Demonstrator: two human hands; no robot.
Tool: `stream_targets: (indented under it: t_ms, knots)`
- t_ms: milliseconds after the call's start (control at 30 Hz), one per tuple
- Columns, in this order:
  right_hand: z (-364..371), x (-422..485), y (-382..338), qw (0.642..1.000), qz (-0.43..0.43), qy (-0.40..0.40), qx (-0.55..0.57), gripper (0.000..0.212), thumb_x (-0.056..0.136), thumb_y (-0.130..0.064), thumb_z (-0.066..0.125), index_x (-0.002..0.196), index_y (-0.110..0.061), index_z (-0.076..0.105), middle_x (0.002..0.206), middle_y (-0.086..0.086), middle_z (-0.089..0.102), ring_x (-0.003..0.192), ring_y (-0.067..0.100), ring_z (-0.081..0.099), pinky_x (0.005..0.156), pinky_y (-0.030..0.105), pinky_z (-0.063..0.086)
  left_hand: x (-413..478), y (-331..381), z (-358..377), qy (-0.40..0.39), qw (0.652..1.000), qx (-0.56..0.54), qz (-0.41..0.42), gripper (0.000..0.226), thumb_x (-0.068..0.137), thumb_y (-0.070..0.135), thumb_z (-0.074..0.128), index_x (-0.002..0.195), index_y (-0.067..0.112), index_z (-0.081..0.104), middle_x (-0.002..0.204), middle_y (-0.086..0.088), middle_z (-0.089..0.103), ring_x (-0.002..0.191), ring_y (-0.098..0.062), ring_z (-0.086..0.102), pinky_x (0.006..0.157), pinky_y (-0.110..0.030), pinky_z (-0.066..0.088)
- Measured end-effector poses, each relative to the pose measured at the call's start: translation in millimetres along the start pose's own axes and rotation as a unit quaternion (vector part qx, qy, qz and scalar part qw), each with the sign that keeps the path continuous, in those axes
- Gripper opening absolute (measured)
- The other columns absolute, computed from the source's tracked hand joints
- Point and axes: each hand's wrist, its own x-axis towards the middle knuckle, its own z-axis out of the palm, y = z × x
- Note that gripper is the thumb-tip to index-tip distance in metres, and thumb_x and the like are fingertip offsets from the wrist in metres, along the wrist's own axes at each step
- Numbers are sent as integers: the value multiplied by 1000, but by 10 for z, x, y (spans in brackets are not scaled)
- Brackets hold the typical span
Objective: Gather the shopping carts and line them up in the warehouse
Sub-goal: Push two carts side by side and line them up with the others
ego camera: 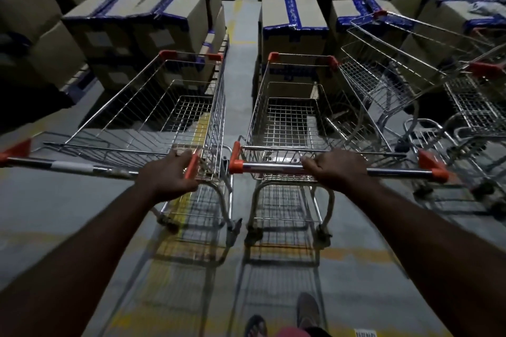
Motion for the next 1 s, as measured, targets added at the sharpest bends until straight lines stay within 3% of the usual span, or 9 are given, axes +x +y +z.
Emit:
stream_targets:
  t_ms: [67, 200, 267, 367, 533, 667, 767, 900, 1000]
  knots:
    - [39, 22, -54, 1000, -6, -5, 7, 82, 95, -71, 9, 76, -19, 69, 62, 0, 56, 61, 14, 57, 65, 26, 41, -92, 30, 49, -1, 1000, 9, 5, 105, 63, 73, 45, 156, 33, 17, 162, -15, 21, 126, -36, 53, 94, -44, 48]
    - [56, 45, -156, 1000, -21, 4, 14, 84, 93, -73, 7, 83, -21, 73, 65, 0, 61, 65, 15, 60, 64, 25, 40, -133, 34, 58, 8, 1000, 0, 16, 101, 60, 76, 44, 150, 33, 28, 147, -13, 42, 113, -30, 58, 85, -40, 50]
    - [13, 35, -185, 999, -35, 9, 14, 87, 89, -75, 4, 86, -24, 74, 67, -1, 63, 68, 15, 61, 72, 27, 46, -117, 34, 6, 4, 1000, -1, 17, 102, 59, 74, 50, 150, 32, 28, 148, -13, 41, 115, -30, 57, 89, -42, 51]
    - [-18, -57, -187, 999, -38, 1, 11, 76, 96, -70, 14, 86, -24, 75, 62, -2, 56, 67, 16, 59, 76, 29, 49, -125, 61, 6, -4, 1000, 11, 27, 108, 59, 74, 57, 152, 30, 24, 151, -14, 39, 119, -31, 56, 93, -45, 50]
    - [-7, -118, -411, 1000, -7, 18, -5, 81, 93, -69, 12, 74, -18, 72, 60, -1, 55, 60, 15, 54, 70, 27, 45, -225, 23, 107, -3, 999, 30, 32, 115, 61, 83, 56, 156, 31, 14, 162, -14, 23, 138, -32, 42, 104, -48, 41]
    - [-89, -91, -611, 1000, -11, 20, 12, 77, 96, -69, 17, 60, -16, 60, 59, 0, 52, 57, 15, 50, 71, 27, 46, -319, 41, 102, 0, 999, 31, 36, 115, 60, 83, 58, 155, 33, 17, 157, -14, 32, 130, -31, 50, 101, -44, 45]
    - [-66, -130, -647, 1000, -14, 15, 12, 83, 92, -72, 13, 63, -15, 65, 58, 1, 54, 57, 16, 54, 63, 26, 42, -370, 6, 108, 0, 999, 25, 36, 113, 60, 91, 51, 153, 34, 23, 151, -11, 40, 125, -28, 53, 96, -42, 47]
    - [-10, -273, -627, 1000, -5, 15, 4, 81, 94, -70, 16, 70, -13, 68, 60, 1, 55, 61, 18, 56, 61, 25, 39, -369, -87, 148, 9, 999, 34, 34, 104, 70, 89, 49, 154, 35, 19, 158, -12, 32, 133, -31, 48, 99, -45, 47]
    - [-38, -337, -691, 1000, 1, 27, 10, 79, 96, -67, 19, 67, -10, 66, 60, 3, 53, 61, 21, 55, 63, 26, 40, -384, -54, 172, 13, 999, 32, 33, 113, 63, 100, 32, 154, 34, 21, 156, -11, 35, 133, -31, 48, 98, -45, 48]
